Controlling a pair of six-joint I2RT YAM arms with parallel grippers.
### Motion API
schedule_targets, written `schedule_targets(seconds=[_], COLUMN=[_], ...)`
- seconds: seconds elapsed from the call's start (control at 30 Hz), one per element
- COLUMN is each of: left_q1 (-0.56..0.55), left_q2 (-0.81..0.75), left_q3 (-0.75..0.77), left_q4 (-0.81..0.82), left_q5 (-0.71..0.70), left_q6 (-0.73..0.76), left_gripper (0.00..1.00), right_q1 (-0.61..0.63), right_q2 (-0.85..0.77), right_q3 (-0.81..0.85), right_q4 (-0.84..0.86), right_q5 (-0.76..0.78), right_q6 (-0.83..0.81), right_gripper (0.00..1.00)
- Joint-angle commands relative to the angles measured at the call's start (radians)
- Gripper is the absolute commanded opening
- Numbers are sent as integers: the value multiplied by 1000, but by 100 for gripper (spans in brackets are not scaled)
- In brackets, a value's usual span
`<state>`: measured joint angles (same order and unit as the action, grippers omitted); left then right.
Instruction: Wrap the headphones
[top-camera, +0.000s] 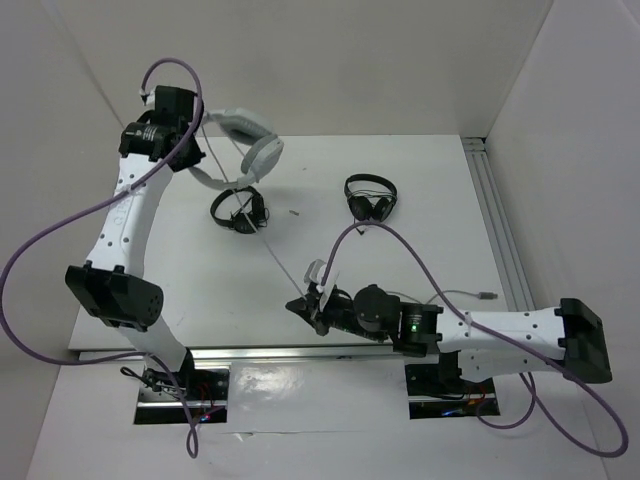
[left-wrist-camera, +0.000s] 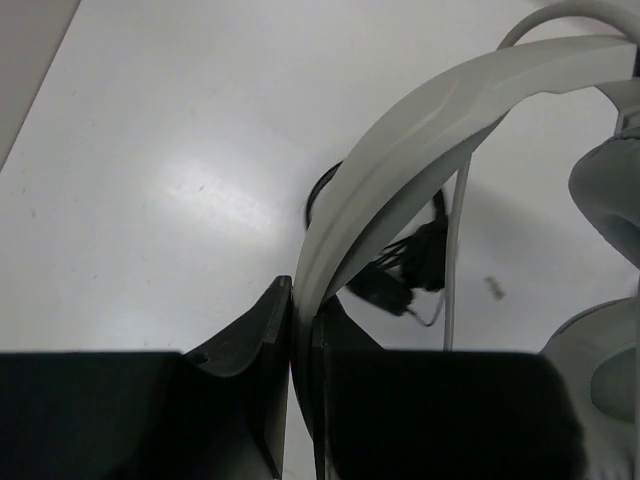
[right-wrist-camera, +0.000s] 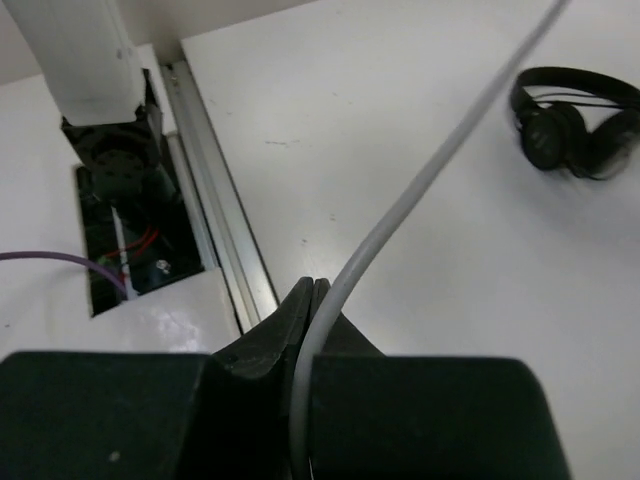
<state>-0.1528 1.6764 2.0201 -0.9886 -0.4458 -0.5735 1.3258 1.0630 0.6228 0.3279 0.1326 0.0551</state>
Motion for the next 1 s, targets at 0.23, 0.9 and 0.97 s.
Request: schedule_targets(seconds=[0.23, 0.9, 0.97], left_q1=[-125, -593, -605], left_q2=[-116, -658, -676], left_q3=[-415, -781, -679], left_q4=[160, 137, 96], left_q5=[-1, 355, 393], left_q6=[115, 291, 304], left_gripper=[0, 0, 0], right_q1=[182, -700, -770], right_q2=[-26, 265, 308], right_q3=[376, 808, 808], right_q4=[-521, -388, -400], right_q5=[649, 48, -89], right_q6=[-271, -431, -400], right_gripper=[0, 0, 0])
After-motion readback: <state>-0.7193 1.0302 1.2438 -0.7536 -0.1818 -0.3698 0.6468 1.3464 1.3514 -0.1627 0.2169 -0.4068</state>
